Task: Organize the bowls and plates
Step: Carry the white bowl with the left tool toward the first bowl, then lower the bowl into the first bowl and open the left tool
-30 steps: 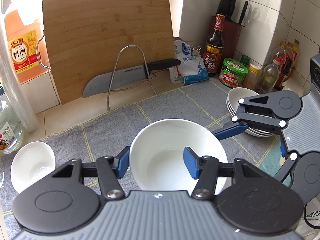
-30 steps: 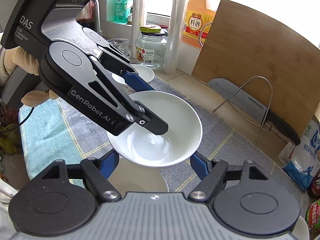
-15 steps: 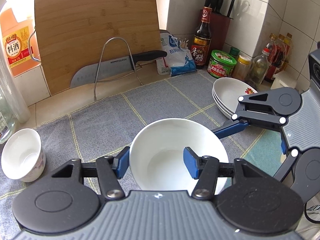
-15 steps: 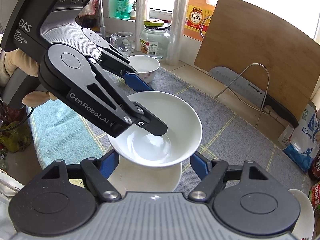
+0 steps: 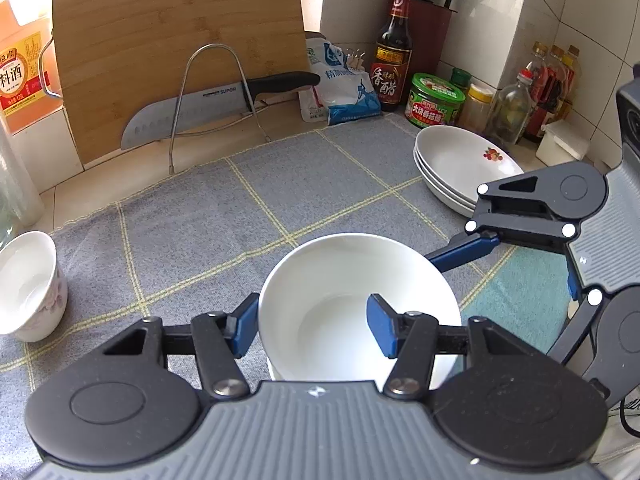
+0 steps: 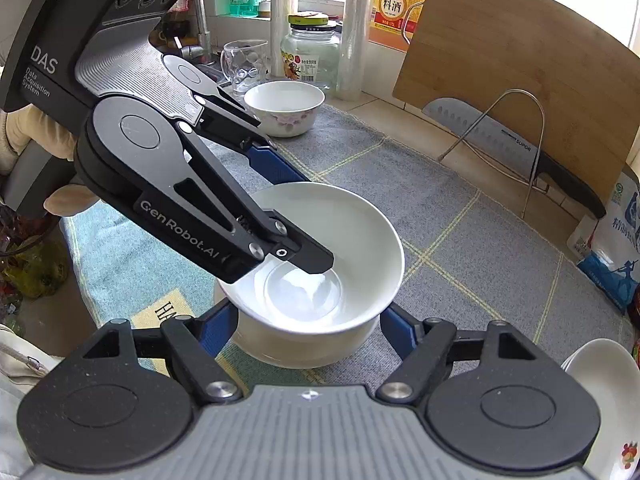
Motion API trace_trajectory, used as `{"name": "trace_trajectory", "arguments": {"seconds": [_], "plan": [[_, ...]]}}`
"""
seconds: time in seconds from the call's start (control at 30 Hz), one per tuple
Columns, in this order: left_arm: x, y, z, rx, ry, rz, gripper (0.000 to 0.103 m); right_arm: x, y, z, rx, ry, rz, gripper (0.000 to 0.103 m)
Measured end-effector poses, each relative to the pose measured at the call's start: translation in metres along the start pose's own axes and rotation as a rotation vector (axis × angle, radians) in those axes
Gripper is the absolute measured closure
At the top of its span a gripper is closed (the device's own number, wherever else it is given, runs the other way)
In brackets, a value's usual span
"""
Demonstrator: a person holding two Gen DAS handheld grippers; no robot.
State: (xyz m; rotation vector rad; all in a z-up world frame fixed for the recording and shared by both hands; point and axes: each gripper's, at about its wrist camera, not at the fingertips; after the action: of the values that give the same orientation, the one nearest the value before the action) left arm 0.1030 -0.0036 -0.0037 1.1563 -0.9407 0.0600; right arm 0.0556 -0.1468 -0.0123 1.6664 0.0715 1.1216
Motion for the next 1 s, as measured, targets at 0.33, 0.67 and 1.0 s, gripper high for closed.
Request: {"name": "trace_trajectory", "arguments": {"seconds": [0.33, 0.67, 1.0], "plan": [[-0.0016, -0.0039, 0.0015, 0.004, -0.011, -0.009, 0.047, -0.0021, -0.0030, 0.0006, 0.005, -0.006, -0.013, 0.021], [-0.0047, -0.0073, 0.0014, 0.002, -0.015, -0.017, 0.047, -0.0024, -0.0062, 0.0007, 0.012, -0.006, -0.021, 0.021], [-0.0062, -0.0023, -0.0019, 0.015, -0.016, 0.007, 0.032, -0.0027, -0.0032, 0.0007, 0.006, -0.001, 0.000, 0.010]]}}
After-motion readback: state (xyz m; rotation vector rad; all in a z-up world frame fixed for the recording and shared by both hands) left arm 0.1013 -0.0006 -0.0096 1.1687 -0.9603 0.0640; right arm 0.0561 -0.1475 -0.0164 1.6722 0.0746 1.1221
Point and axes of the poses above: each gripper's, at about its wrist camera, not at the fingertips, and y roughly against the way its jaws point, z to its right, x to its top
